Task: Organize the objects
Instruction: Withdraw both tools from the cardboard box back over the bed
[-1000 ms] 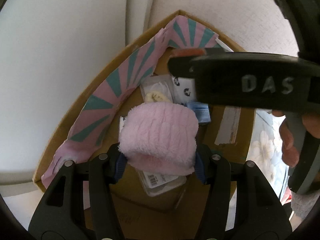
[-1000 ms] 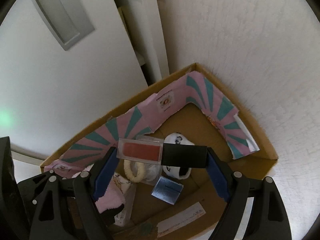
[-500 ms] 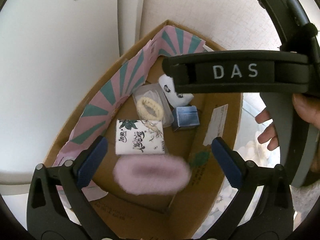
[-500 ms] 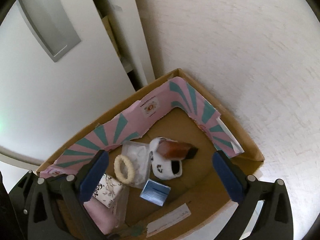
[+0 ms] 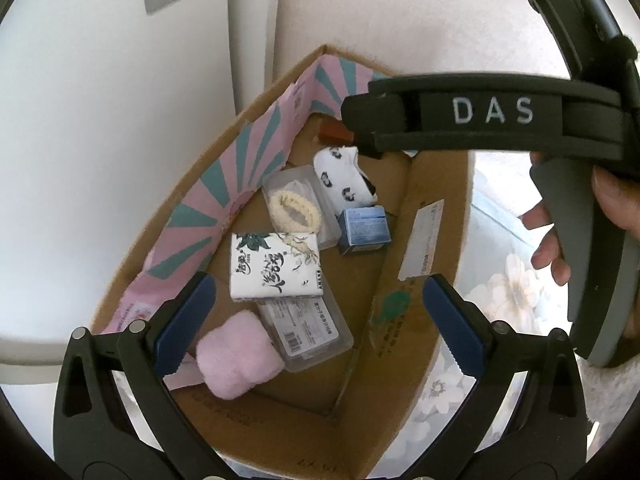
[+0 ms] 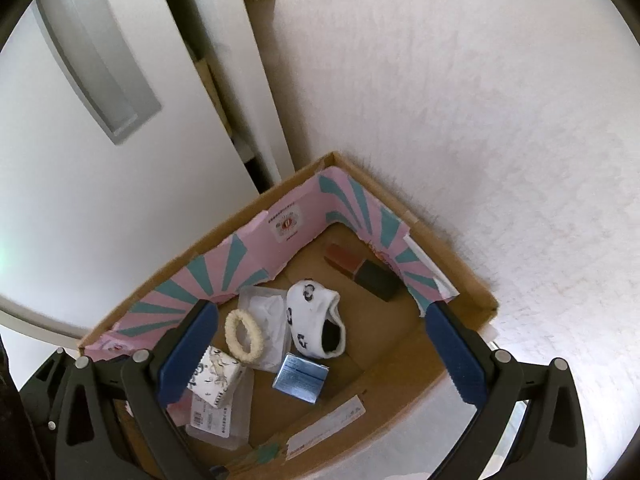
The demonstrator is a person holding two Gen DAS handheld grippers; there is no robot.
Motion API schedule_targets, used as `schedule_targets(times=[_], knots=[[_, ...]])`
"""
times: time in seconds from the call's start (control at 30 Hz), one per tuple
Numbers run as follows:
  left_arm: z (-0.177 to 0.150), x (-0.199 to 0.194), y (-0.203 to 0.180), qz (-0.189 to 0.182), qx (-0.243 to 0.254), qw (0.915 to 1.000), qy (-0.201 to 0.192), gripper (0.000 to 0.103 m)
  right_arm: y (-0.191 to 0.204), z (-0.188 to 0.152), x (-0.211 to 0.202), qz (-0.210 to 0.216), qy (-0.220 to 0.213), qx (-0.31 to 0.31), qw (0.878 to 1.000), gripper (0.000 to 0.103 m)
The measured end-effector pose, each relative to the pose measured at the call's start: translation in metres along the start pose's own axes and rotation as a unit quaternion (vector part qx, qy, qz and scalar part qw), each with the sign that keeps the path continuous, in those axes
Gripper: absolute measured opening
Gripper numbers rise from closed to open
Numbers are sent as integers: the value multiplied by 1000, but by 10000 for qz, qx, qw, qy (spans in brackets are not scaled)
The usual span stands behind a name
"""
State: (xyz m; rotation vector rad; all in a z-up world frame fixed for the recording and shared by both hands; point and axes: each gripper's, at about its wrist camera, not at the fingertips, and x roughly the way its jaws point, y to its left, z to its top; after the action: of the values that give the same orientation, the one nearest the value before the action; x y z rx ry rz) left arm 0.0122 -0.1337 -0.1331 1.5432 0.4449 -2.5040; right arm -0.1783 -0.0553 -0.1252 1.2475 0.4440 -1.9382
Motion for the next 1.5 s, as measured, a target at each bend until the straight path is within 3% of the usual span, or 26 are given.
schedule_targets(times=[0.17,0.4,0.7,0.97,1.13,1.5], knots=[[5,-26,-9,-10,402,9989,-224,103,3,-2,-34,-150,-305,230,9992,103],[9,-104,-17,-220,786,9951,-559,103,-3,-8,-107,-566,-865,475,9935,103],[20,-160,-37,-592,1208,9858,-1007,103,-18,-75,-211,-1439,-1584,1410,9666,103],[24,-189,-59,-780,1568,9752,-1356,103,-31,-142,-248,-2089,-1676,2299,9356,103],[13,-189,-70,-870,1706,9713,-1410,103,-35,-175,-249,-2259,-1685,2676,9214,103],[1,-183,-76,-945,1827,9697,-1320,103,-34,-190,-247,-2363,-1596,2875,9143,103]])
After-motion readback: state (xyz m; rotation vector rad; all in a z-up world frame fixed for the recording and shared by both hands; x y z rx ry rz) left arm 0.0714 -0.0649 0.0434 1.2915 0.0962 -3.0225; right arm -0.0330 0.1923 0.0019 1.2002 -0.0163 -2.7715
